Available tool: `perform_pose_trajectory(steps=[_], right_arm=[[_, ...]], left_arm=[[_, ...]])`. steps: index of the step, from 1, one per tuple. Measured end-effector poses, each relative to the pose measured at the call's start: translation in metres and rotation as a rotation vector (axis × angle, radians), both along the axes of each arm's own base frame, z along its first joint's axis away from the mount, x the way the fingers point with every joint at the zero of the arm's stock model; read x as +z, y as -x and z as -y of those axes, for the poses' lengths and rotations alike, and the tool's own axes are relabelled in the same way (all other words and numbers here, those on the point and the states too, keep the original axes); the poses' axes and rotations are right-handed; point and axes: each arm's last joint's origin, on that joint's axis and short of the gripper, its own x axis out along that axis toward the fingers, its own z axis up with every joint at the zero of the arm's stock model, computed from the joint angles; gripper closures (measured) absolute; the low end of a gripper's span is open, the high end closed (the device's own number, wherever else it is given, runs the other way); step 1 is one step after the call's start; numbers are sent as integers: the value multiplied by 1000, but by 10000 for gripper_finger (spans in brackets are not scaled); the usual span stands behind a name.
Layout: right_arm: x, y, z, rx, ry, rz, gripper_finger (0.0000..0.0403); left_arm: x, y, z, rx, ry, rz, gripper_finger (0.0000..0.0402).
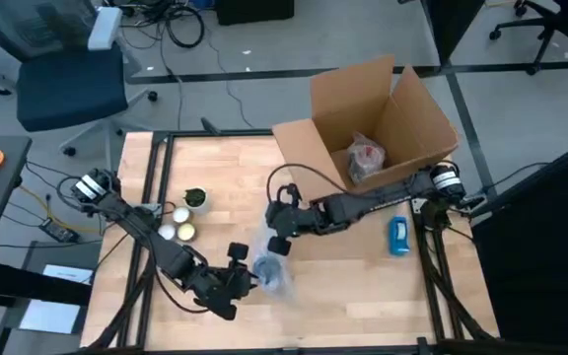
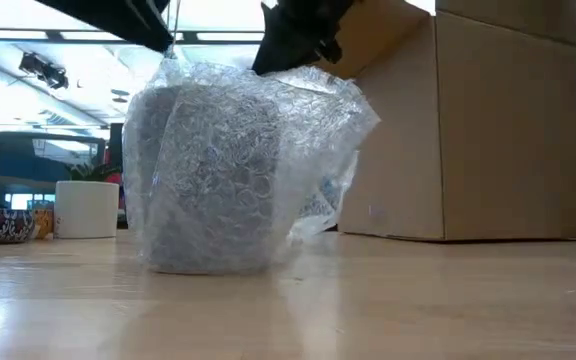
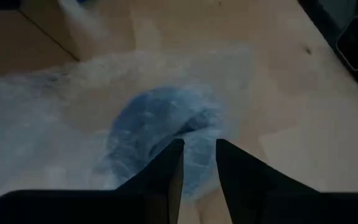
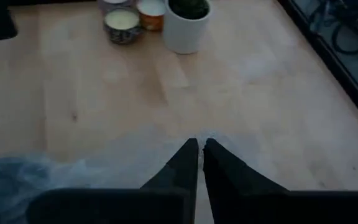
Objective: Wrap mug
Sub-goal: Wrap the blue mug with bubble wrap
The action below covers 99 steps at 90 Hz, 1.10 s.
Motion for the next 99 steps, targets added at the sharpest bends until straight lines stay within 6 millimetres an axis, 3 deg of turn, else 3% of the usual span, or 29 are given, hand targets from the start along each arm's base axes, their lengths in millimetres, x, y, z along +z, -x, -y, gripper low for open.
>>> perform_pose_trajectory(steps=[22, 52, 79, 99], right_arm=[[-3, -1, 15, -19, 22, -26, 403], [-11, 12, 13, 6, 36, -198, 403], [-7, 55, -37, -4, -105, -438, 403], [-36, 84, -76, -59, -226, -541, 403]], left_arm=[[-1, 0, 0, 0, 3, 5, 324], [0, -1, 1, -1, 12, 18, 324], [-1, -1, 0, 1, 12, 17, 324], [-2, 1, -1, 19, 16, -3, 324]])
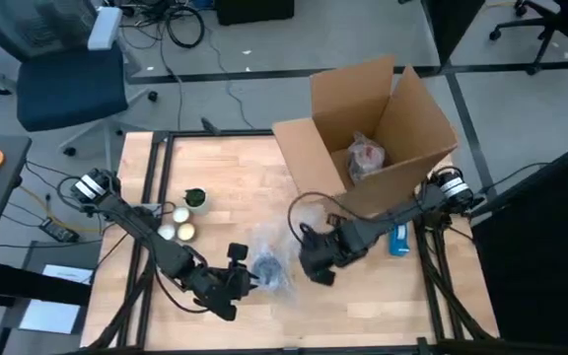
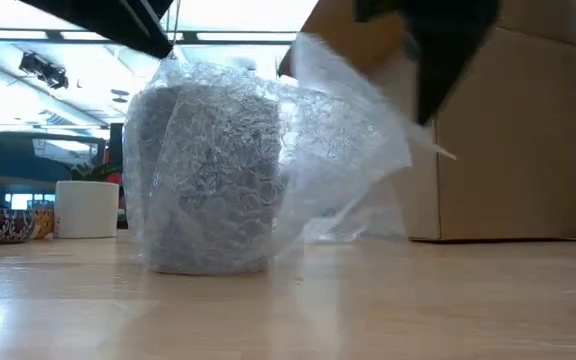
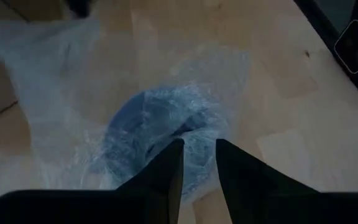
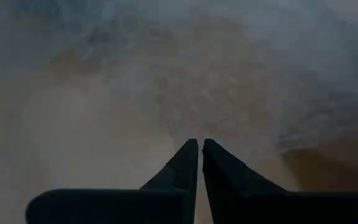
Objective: Wrap mug
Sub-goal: Wrap the blue mug with bubble wrap
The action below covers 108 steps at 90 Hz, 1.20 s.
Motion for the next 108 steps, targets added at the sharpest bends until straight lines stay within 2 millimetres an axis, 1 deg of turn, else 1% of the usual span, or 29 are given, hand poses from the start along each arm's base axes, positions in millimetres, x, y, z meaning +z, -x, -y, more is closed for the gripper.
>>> perform_pose_trajectory(steps=[10, 19, 24, 30, 40, 47, 54, 63, 74, 86, 108], right_arm=[[-20, 13, -12, -35, 4, -32, 403], [-33, 15, -23, -48, -37, 32, 403], [-38, 12, -30, -27, -73, 96, 403], [-42, 5, -39, 23, -136, 217, 403], [-44, -6, -48, 126, -153, 400, 403], [-44, -13, -43, 130, -68, 495, 403], [-44, -16, -36, 110, 26, 538, 403], [-42, -22, -29, 99, 84, 576, 403], [-42, -26, -23, 104, 86, 577, 403], [-42, -28, -19, 120, 79, 569, 403], [-41, -29, -21, 139, 43, 571, 403]], left_arm=[[0, 1, 0, 0, -2, -9, 324], [7, 0, 1, -4, -6, -17, 324], [15, -1, 2, -6, 4, -37, 324], [24, 0, 4, -19, 75, -80, 324], [22, 3, 8, -59, 246, -203, 324], [11, 6, 9, -47, 337, -273, 324], [-5, 8, 9, 4, 372, -313, 324], [-23, 7, 3, 98, 335, -282, 324], [-36, 1, -12, 177, 298, -225, 324], [-36, -8, -24, 200, 299, -197, 324], [-38, -16, -42, 234, 256, -218, 324]])
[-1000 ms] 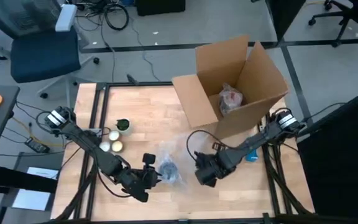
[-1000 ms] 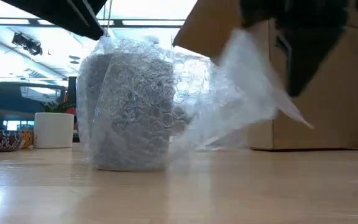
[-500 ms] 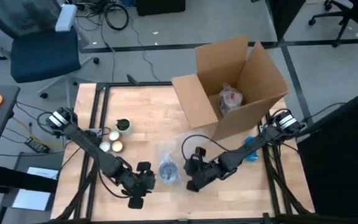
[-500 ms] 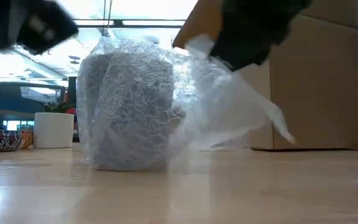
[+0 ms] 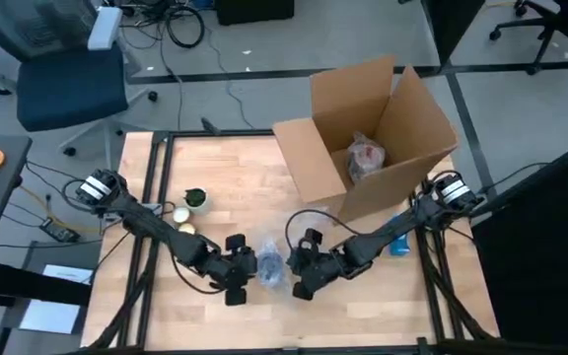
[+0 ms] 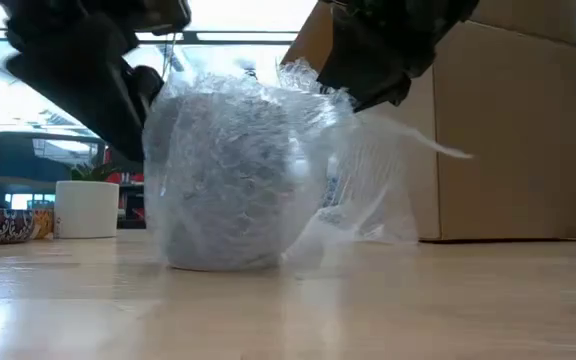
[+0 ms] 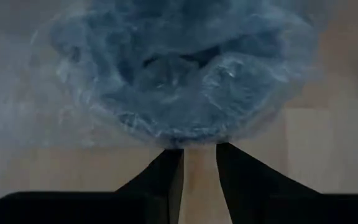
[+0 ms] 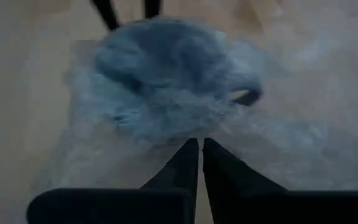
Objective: Wrap mug
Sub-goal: Wrap the blue mug with bubble wrap
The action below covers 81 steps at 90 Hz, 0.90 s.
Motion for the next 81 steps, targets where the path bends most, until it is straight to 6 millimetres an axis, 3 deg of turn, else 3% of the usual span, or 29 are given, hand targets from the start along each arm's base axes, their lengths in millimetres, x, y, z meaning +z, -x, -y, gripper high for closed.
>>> perform_pose_trajectory(steps=[26, 46, 67, 81], right_arm=[[4, 1, -11, 38, -51, 45, 403], [3, 1, -10, 17, -27, 44, 403], [-5, 7, 3, -88, 16, -48, 403], [-3, 0, 10, -118, 2, -14, 403]], left_arm=[[-2, 1, -28, 6, -108, -116, 324], [11, 9, -46, 41, -109, -153, 324], [17, 11, -16, -13, 116, -88, 324], [8, 5, 0, -43, 111, -41, 324]])
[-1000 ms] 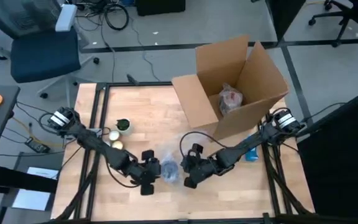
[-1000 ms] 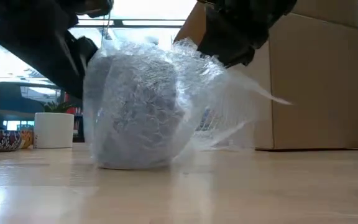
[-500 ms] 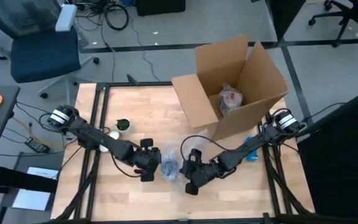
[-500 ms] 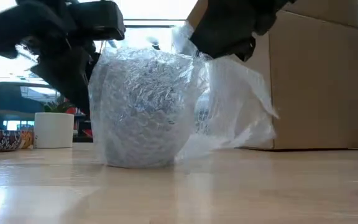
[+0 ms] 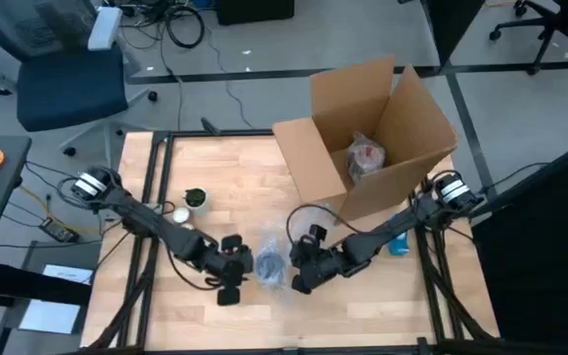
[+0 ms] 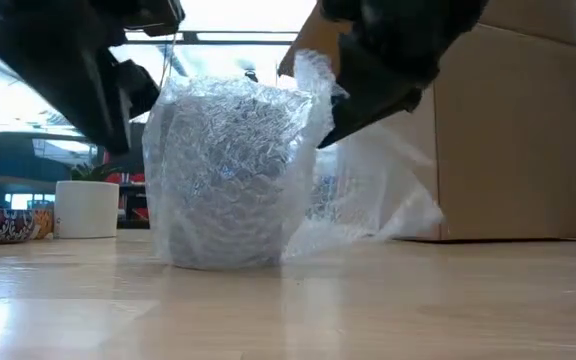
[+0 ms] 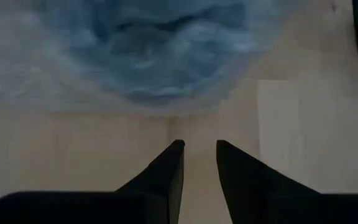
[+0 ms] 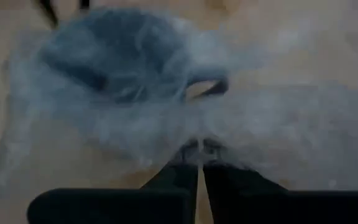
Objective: Wrap mug
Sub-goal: Wrap the blue mug with bubble wrap
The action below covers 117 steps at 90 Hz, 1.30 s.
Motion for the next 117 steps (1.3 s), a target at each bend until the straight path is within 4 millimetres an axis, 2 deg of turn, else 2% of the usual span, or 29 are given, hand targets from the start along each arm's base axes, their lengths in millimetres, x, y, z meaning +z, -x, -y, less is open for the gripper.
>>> perform_pose_trajectory(steps=[14, 31, 50, 76, 84, 97, 105, 117], right_arm=[[4, -5, -2, 58, -46, 41, 403], [5, -5, -6, 59, -77, 54, 403], [7, -3, -16, 76, -111, 95, 403], [11, 3, -36, 132, -129, 142, 403], [11, 6, -40, 140, -95, 143, 403], [10, 8, -41, 124, -56, 139, 403], [10, 10, -40, 98, -25, 129, 403], [18, 14, -43, 22, 43, 111, 403]], left_arm=[[-8, -10, 2, 45, -29, 58, 324], [-7, -8, -9, 87, -75, 26, 324], [4, 0, -27, 169, -129, -5, 324], [26, 19, -47, 178, -195, -43, 324], [29, 24, -38, 108, -165, -36, 324], [23, 34, -10, 2, -66, -51, 324], [9, 42, 8, -29, 3, -53, 324], [-14, 47, 30, -99, 110, 46, 324]])
